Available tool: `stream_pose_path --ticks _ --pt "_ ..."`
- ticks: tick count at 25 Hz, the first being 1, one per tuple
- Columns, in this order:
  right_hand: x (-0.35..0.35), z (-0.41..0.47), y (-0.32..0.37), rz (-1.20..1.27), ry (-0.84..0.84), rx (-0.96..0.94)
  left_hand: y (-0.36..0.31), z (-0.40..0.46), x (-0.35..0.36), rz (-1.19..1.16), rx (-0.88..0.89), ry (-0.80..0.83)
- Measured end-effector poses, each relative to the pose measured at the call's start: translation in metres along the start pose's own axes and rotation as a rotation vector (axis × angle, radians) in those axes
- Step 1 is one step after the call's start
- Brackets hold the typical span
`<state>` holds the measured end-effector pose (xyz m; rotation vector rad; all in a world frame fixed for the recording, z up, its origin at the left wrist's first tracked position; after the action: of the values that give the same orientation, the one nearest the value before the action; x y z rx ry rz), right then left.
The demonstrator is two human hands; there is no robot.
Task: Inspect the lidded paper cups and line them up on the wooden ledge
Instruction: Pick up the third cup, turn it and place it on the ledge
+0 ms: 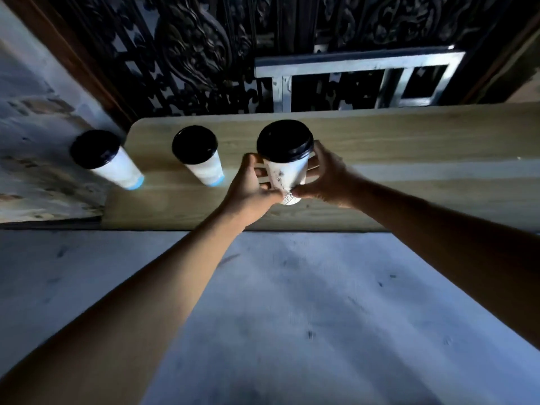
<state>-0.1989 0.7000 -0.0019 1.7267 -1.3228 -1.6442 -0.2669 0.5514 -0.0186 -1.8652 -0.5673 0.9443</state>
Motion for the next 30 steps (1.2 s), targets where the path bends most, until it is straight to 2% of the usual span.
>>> stream_pose_path --ticks 3,8,16,19,23,26,30 --pt "0.000 0.037 -0.021 -0.011 -0.048 -0.111 0.011 0.052 0.011 0.055 0.130 -0.016" --pt "-0.005 0.068 -0.045 -0.010 -0.109 -0.207 0.022 0.092 0.029 0.135 0.212 -0.055" --pt "0.003 0.075 -0.071 -0.083 -0.062 -0.159 0.036 0.099 0.049 0.142 0.165 0.004" --pt "0.009 0.075 -0.081 -0.053 -0.049 -0.092 0.037 0.095 0.049 0.173 0.161 0.008" --pt "-0.002 0.060 -0.093 0.088 -0.087 0.097 0.044 0.075 0.037 0.189 0.095 -0.107" --pt "-0.013 0.031 -0.100 -0.034 -0.065 0.197 0.044 0.042 0.021 0.236 0.114 -0.164" --pt "-0.025 -0.033 -0.087 -0.201 -0.032 0.209 0.034 -0.022 0.015 0.383 0.175 -0.081"
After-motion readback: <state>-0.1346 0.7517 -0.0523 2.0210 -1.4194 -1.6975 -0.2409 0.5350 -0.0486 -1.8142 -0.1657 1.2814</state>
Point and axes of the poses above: each hand's wrist, its own z-axis towards the middle knuckle, its own x-axis out of the palm, y = z × x, the point moved 10 cm from there along z, towards the middle knuckle, and after that the axes turned 2 degrees about z, right-handed, at the moved point
